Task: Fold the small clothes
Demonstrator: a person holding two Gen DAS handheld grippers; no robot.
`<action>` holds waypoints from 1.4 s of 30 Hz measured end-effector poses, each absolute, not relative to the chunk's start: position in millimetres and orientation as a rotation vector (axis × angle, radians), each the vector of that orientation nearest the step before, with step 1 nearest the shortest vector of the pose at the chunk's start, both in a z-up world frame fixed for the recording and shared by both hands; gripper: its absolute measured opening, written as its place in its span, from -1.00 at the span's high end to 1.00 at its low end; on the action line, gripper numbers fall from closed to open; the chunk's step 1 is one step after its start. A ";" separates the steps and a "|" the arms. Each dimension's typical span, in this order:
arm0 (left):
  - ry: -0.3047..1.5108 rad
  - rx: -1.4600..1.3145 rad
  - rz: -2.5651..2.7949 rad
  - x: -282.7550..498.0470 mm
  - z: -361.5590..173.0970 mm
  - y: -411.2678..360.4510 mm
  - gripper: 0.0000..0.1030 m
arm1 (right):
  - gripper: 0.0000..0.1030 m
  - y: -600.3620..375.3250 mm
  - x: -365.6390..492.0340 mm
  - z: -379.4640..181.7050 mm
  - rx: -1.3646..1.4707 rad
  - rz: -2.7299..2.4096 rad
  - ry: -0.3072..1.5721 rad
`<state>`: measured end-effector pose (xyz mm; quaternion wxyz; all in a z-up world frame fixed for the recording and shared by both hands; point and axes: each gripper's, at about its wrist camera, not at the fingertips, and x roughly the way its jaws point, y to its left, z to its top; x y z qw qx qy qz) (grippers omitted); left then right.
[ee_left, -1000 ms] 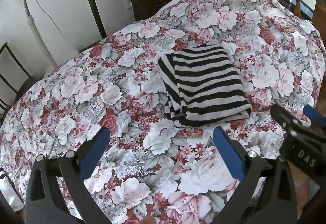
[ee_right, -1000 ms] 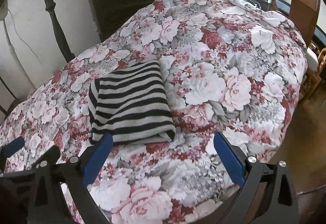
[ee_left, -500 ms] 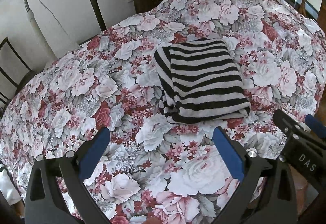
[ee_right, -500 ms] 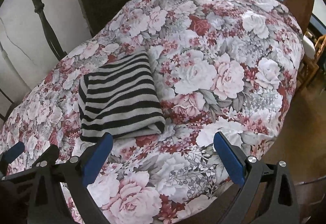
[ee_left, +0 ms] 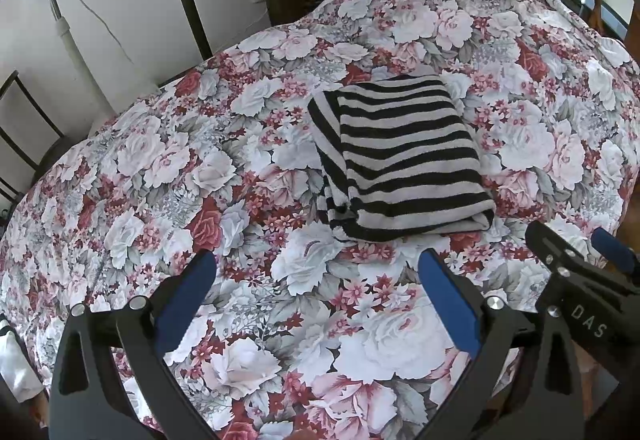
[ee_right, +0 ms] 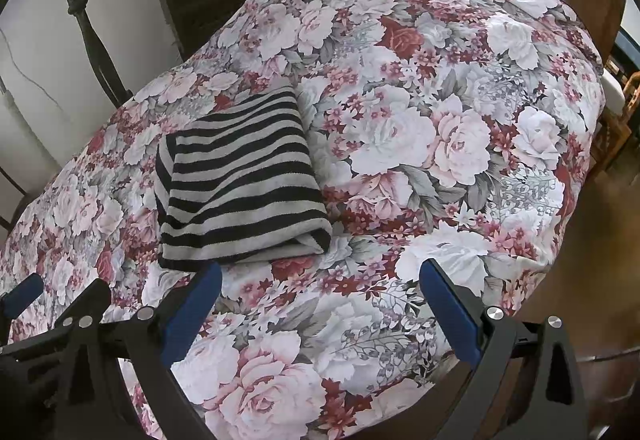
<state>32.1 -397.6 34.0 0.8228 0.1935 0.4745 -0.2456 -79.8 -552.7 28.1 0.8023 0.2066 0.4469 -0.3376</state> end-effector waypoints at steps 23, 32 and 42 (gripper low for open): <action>1.006 0.421 -0.521 33.5 38.2 -396.2 -0.91 | -0.93 -552.1 -78.8 28.4 0.445 -0.716 0.959; 1.012 0.415 -0.523 33.3 36.1 -395.4 -0.91 | -0.93 -551.8 -78.5 28.3 0.445 -0.717 0.960; 1.018 0.409 -0.523 33.0 35.2 -396.7 -0.91 | -0.93 -552.4 -77.9 28.6 0.443 -0.716 0.959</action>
